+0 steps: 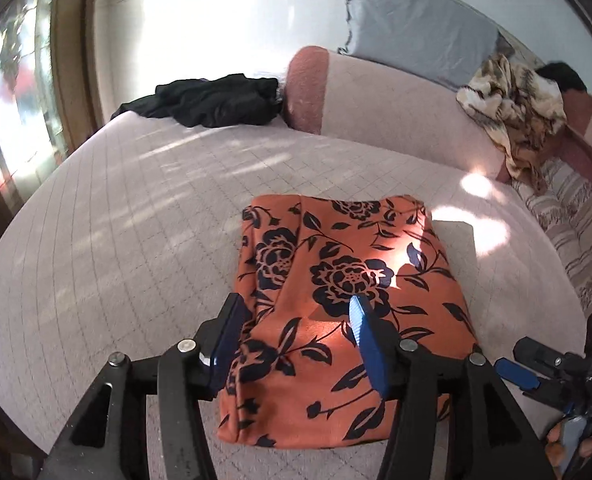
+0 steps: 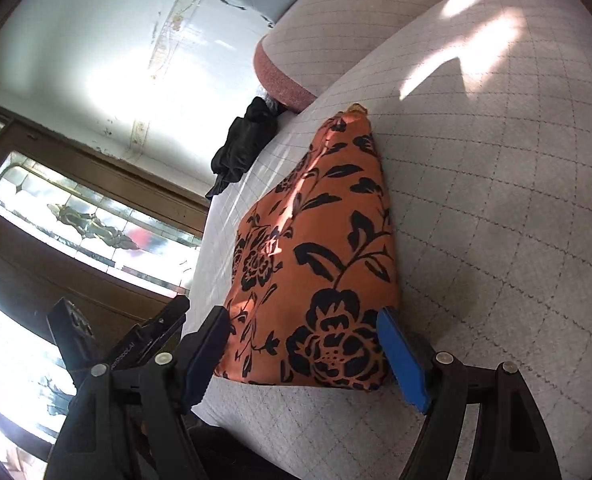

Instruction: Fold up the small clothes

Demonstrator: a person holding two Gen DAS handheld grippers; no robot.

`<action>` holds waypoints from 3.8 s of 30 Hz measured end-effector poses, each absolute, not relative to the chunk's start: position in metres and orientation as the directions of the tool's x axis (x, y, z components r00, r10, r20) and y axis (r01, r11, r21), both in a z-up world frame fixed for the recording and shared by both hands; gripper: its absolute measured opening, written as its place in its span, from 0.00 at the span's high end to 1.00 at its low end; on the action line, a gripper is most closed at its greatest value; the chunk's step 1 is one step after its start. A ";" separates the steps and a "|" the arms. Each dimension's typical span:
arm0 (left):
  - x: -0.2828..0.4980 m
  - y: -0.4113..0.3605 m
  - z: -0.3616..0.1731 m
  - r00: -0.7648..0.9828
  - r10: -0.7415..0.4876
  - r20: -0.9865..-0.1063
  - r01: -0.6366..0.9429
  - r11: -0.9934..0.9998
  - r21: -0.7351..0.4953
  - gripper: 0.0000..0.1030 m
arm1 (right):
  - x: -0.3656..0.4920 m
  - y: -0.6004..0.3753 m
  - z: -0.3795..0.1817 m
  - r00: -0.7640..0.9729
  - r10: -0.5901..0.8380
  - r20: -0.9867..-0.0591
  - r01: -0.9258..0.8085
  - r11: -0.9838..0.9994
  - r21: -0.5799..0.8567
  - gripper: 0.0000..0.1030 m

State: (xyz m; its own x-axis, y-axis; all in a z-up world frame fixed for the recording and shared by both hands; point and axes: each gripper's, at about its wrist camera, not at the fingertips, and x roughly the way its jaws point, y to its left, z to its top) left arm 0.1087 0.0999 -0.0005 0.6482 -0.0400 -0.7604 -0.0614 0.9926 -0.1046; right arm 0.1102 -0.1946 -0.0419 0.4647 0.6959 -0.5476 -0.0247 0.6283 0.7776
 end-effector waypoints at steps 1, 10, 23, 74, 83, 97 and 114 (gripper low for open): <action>0.118 0.098 -0.012 0.622 -0.029 -0.782 -0.060 0.995 -0.085 0.46 | 0.114 -0.198 -0.047 0.450 0.700 -0.554 0.001 0.620 0.784 0.24; 0.138 0.128 -0.070 0.540 -0.010 -0.842 -0.136 0.986 -0.099 0.40 | 0.157 -0.182 -0.094 0.254 0.789 -0.560 0.139 0.543 0.828 0.28; 0.140 0.140 -0.081 0.554 -0.080 -0.829 -0.132 0.974 -0.183 0.35 | 0.152 -0.192 -0.065 0.358 0.700 -0.618 0.064 0.642 0.764 0.30; 0.113 0.151 -0.054 0.593 -0.098 -0.799 -0.120 0.971 -0.208 0.33 | 0.122 -0.114 -0.049 0.321 0.619 -0.716 -0.047 0.766 0.641 0.26; 0.093 0.170 -0.069 0.500 -0.188 -0.845 -0.164 0.938 -0.305 0.51 | 0.123 -0.098 -0.035 0.299 0.635 -0.712 -0.108 0.764 0.636 0.26; 0.234 0.184 -0.085 0.386 -0.318 -0.866 -0.134 0.909 -0.394 0.69 | 0.120 -0.106 -0.050 0.272 0.668 -0.693 -0.153 0.741 0.654 0.26; 0.198 0.181 -0.032 0.501 -0.322 -0.803 -0.068 0.911 -0.408 0.42 | 0.113 -0.109 -0.054 0.270 0.686 -0.675 -0.185 0.725 0.663 0.26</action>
